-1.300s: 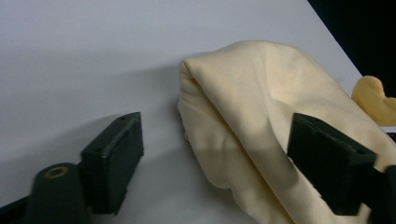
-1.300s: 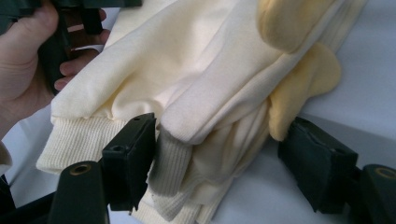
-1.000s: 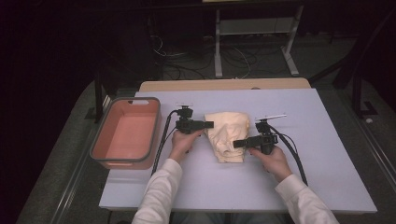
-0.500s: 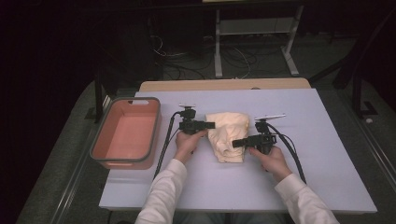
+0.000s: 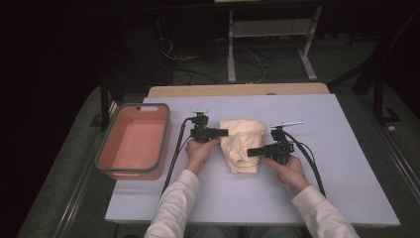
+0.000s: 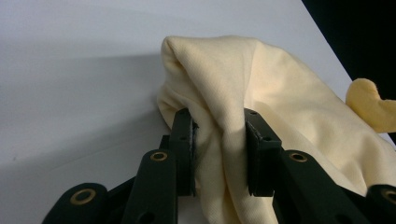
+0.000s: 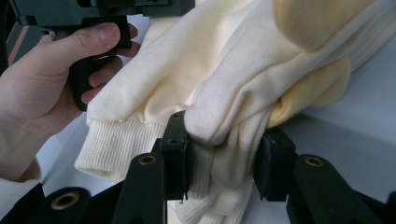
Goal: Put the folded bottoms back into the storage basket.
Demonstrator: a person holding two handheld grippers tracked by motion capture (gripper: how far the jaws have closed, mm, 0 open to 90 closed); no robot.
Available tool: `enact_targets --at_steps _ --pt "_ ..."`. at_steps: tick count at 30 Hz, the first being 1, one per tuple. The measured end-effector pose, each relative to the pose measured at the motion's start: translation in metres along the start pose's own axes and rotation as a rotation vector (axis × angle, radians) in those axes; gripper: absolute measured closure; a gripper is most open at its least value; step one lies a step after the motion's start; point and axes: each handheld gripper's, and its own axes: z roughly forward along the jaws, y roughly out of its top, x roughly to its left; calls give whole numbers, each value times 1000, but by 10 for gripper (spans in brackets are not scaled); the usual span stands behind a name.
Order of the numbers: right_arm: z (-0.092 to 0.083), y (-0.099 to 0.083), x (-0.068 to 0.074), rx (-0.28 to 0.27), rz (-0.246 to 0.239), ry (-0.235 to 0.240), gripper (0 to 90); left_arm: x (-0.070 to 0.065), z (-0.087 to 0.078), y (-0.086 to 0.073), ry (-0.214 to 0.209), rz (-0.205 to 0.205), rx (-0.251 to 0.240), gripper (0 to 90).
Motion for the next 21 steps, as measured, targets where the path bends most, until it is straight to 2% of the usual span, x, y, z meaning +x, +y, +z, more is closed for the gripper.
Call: enact_targets --at_steps 4,13,21 --pt "-2 -1 3 -7 -18 1 606 -3 -3 1 3 14 -7 683" --pt "-7 -2 9 -19 -27 12 612 -11 -12 4 -6 32 -17 687" --pt "-16 -3 24 -46 -44 14 615 -21 -23 9 -11 56 -33 687"
